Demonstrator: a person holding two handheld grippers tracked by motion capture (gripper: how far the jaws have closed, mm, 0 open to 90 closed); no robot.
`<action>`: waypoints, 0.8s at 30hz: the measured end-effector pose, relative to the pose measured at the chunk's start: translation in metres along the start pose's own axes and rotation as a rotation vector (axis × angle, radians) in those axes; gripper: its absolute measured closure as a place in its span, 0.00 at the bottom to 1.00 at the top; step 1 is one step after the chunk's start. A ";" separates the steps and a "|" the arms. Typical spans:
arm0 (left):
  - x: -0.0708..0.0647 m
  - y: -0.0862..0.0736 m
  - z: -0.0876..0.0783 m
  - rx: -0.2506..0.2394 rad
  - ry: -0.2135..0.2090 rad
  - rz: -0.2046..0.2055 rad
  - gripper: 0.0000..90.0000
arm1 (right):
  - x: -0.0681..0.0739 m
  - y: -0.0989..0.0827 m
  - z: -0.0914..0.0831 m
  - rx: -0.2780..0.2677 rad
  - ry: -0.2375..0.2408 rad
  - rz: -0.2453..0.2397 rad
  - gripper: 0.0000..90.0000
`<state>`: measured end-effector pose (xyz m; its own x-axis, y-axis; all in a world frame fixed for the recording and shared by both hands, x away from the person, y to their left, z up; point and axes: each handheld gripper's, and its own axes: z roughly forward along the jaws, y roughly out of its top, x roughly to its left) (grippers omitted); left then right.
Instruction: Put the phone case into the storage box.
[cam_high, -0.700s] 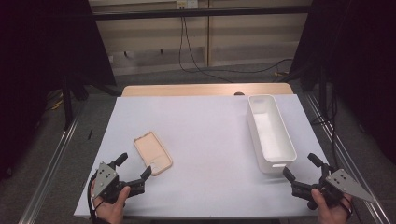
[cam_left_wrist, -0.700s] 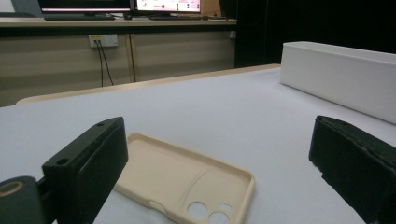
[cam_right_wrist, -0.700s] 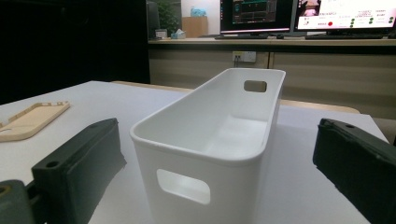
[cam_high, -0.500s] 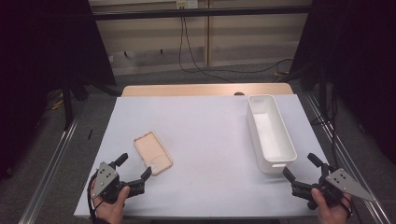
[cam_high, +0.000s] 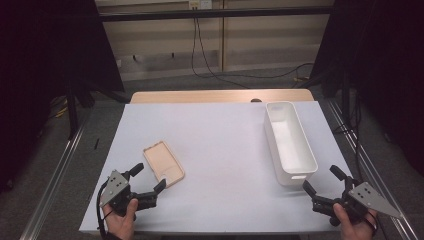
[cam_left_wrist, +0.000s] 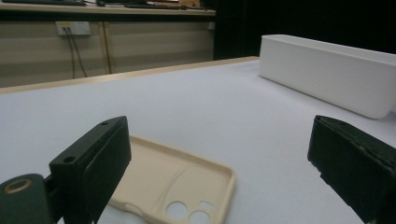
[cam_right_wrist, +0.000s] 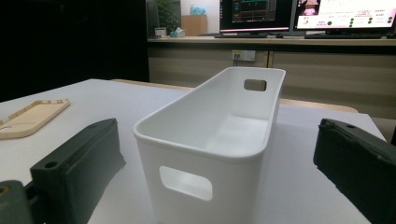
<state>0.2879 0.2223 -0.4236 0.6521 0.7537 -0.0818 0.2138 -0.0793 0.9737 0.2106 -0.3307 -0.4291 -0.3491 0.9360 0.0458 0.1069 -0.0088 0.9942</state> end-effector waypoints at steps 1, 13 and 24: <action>0.000 0.000 0.000 0.000 0.000 0.000 0.06 | 0.000 0.000 0.000 0.000 0.000 0.000 0.00; 0.005 0.007 0.019 0.026 -0.005 -0.004 0.05 | 0.000 0.000 0.000 0.003 0.000 -0.003 0.00; 0.009 0.020 0.038 0.031 -0.045 0.047 0.05 | 0.001 0.000 0.001 0.004 0.000 -0.003 0.00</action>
<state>0.3257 0.2030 -0.4131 0.6940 0.7184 -0.0469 0.2042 -0.1340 0.9697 0.2111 -0.3298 -0.4296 -0.3494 0.9360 0.0428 0.1092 -0.0047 0.9940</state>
